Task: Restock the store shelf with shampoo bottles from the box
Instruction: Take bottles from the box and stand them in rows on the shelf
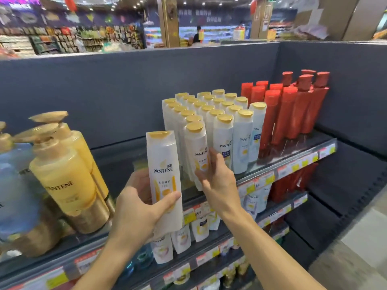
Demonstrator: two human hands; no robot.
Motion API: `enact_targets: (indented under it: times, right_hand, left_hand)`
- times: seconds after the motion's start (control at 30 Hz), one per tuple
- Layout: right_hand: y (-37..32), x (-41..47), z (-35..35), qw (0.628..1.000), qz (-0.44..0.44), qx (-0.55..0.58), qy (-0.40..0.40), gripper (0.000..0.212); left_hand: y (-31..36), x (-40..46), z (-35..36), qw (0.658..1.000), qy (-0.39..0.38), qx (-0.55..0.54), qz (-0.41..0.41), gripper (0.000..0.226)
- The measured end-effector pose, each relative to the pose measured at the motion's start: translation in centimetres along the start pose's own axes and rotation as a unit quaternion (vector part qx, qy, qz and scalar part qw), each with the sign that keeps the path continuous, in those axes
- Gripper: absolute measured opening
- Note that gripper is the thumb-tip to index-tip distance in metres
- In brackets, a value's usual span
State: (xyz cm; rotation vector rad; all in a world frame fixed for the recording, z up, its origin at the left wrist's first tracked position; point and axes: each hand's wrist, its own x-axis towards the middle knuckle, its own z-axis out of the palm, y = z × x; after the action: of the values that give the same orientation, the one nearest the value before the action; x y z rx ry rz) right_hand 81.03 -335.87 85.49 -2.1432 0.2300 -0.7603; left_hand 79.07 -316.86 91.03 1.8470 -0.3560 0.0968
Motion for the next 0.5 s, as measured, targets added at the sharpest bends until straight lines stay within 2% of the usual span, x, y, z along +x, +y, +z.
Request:
enact_targets:
  times: [0.23,0.5]
  right_hand:
    - [0.1,-0.9,0.3,0.999,0.016,-0.039,0.024,0.041]
    - [0.3,-1.8,0.8,0.989,0.047,-0.144,0.0,0.043]
  left_hand:
    - [-0.4,1.1,0.4,1.0,-0.013,-0.027,0.006,0.054]
    - [-0.6,1.8,0.2,0.999,-0.021,-0.037,0.016,0.052]
